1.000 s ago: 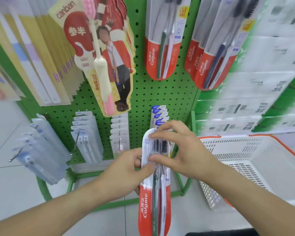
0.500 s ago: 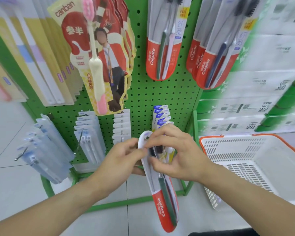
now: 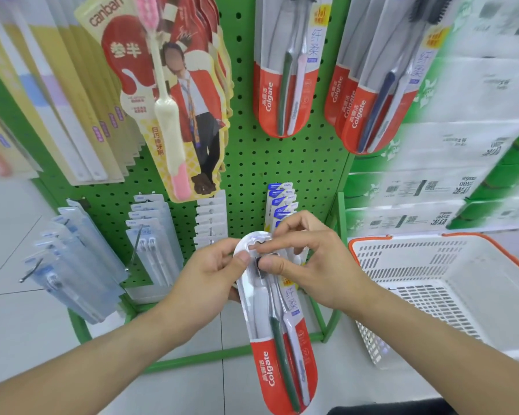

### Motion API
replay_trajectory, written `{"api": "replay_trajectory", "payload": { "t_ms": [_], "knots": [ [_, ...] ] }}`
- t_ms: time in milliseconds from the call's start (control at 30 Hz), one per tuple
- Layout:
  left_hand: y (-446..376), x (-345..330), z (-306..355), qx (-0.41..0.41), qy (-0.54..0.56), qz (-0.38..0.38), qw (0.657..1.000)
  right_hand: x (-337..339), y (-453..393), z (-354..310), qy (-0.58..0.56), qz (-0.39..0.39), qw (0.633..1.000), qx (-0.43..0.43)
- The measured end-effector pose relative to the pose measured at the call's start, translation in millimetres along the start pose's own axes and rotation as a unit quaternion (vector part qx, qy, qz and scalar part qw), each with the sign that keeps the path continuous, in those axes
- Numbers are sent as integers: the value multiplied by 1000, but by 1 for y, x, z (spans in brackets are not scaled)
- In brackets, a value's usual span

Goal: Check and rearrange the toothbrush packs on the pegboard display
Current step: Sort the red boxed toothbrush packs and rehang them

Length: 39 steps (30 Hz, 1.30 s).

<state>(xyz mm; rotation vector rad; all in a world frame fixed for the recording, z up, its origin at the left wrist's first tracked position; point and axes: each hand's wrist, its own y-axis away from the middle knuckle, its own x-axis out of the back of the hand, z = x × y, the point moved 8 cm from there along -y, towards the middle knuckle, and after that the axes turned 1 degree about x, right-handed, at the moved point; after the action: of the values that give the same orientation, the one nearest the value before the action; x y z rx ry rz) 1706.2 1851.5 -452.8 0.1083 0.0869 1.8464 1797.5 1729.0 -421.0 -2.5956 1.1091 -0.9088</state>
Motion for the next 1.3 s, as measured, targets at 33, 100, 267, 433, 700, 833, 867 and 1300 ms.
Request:
{"api": "replay_trajectory", "payload": {
  "t_ms": [33, 100, 267, 433, 700, 833, 867, 1300],
  "knots": [
    [-1, 0, -1, 4, 7, 5, 1000, 0, 0, 1, -6, 0, 1000, -3],
    [-2, 2, -2, 4, 7, 16, 1000, -1, 0, 6, -13, -2, 1000, -16],
    [-5, 14, -7, 3, -14, 49, 999, -20, 6, 16, -88, -83, 990, -72],
    [-7, 21, -11, 13, -21, 73, 997, -36, 13, 22, -184, -160, 966, -90],
    [-7, 12, -14, 22, -29, 50, 998, -25, 8, 16, -169, -30, 981, -95],
    [-3, 2, -10, 7, -46, 23, 999, -24, 11, 20, -130, 81, 982, -106],
    [-2, 0, -10, 2, -48, 12, 999, -26, 11, 21, -132, 94, 980, -111],
    [1, 15, -18, 25, -15, -13, 1000, -35, 15, 24, -278, -46, 945, -169]
  ]
}}
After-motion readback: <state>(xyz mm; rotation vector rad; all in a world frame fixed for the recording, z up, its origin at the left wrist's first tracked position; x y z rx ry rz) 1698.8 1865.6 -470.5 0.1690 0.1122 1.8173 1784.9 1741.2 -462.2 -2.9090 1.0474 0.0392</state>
